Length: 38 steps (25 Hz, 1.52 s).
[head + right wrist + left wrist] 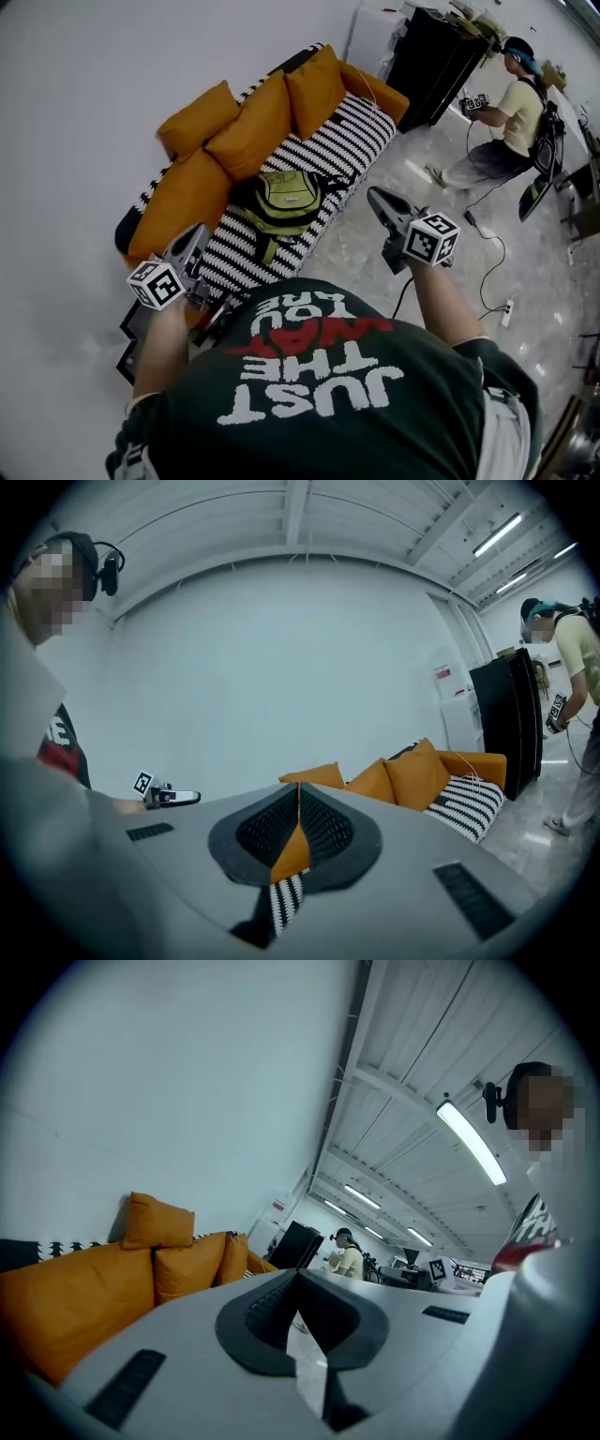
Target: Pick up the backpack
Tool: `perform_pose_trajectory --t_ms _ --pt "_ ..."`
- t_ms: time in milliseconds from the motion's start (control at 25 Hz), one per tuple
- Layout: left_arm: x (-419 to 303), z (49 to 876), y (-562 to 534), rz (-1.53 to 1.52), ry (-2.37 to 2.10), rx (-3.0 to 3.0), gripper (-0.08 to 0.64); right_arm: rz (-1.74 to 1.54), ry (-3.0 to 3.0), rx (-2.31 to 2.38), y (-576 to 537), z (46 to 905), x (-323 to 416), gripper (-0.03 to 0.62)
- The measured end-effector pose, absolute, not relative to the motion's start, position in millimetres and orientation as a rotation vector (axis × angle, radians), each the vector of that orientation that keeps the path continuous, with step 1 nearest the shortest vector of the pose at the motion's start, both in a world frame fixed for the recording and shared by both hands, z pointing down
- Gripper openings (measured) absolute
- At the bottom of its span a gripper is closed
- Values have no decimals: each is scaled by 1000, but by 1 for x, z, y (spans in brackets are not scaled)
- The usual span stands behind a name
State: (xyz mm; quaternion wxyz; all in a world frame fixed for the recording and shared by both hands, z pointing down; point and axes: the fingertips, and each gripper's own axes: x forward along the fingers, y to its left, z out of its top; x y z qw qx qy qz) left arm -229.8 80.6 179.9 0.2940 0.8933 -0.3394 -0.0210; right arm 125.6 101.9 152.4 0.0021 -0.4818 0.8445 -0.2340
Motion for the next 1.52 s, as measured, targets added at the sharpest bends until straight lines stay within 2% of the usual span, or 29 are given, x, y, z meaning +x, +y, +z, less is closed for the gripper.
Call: perform_pose_trajectory --t_ms 360,720,1000,1360,1520 --pt "-227 236 23 121 -880 2336 6 -853 2688 -1473 35 184 118 31" --pt "-174 325 -7 328 -911 2213 6 -974 2831 -1230 -44 238 134 31" --pt "-143 392 0 554 -874 2170 8 -1039 2948 -1055 -71 272 119 31" --pt "-124 554 42 989 -557 2074 193 -1140 2983 -1035 -73 348 101 32" --pt "-140 627 56 1097 -495 2032 234 -1164 2992 -1040 -66 393 86 31"
